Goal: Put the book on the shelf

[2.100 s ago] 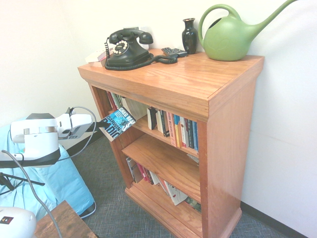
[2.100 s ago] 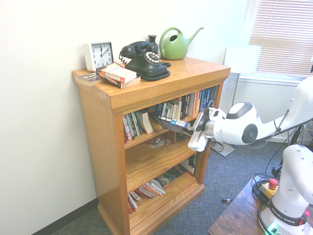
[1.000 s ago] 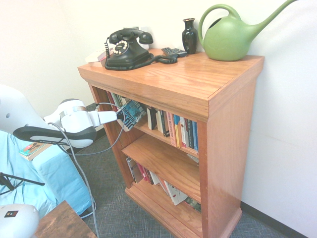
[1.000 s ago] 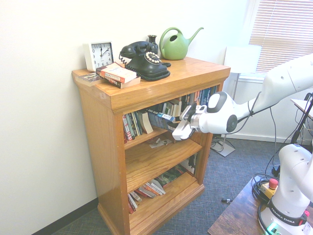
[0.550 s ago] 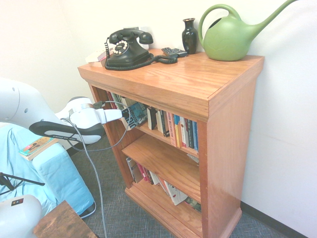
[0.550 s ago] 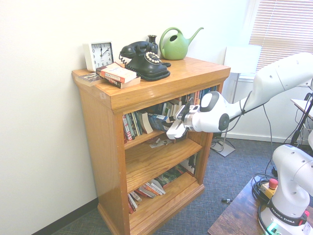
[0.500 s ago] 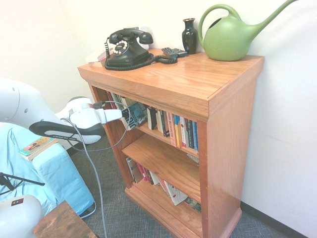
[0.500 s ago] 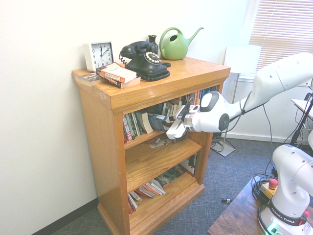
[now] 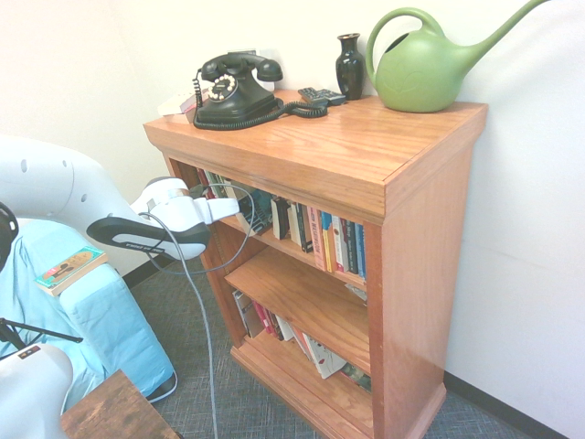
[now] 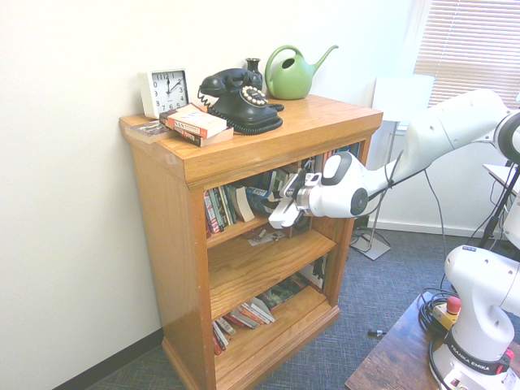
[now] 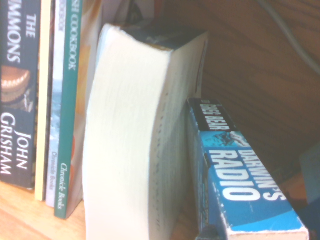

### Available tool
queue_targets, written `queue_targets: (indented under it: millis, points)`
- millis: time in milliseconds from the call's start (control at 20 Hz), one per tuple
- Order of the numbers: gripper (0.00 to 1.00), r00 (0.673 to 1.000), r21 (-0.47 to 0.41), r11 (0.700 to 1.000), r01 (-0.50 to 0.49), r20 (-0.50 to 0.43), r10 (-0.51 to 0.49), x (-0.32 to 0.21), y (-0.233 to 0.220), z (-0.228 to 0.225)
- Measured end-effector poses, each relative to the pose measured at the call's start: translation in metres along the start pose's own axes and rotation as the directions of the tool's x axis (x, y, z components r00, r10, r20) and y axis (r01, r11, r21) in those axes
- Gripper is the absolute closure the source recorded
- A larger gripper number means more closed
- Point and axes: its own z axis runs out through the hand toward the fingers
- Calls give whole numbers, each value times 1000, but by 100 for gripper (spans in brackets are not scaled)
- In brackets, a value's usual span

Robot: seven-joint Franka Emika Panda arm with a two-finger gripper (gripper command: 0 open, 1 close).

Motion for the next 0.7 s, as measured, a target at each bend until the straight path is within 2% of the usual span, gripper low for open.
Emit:
queue_targets:
  millis: [100,150,200,350,400,700]
  points:
    - [100,1000,-2,1000,4,-10,-4,-5,-5,8]
    - [0,1000,0,1000,3,-14,-3,-9,-8,12]
    - [100,1000,2,1000,-1,-16,1,-11,-11,15]
    - [100,1000,5,1000,-3,-17,3,-10,-15,25]
    - [0,1000,4,1000,-3,-17,3,-7,-16,28]
    - [0,1000,-3,1000,-3,-2,3,6,-26,31]
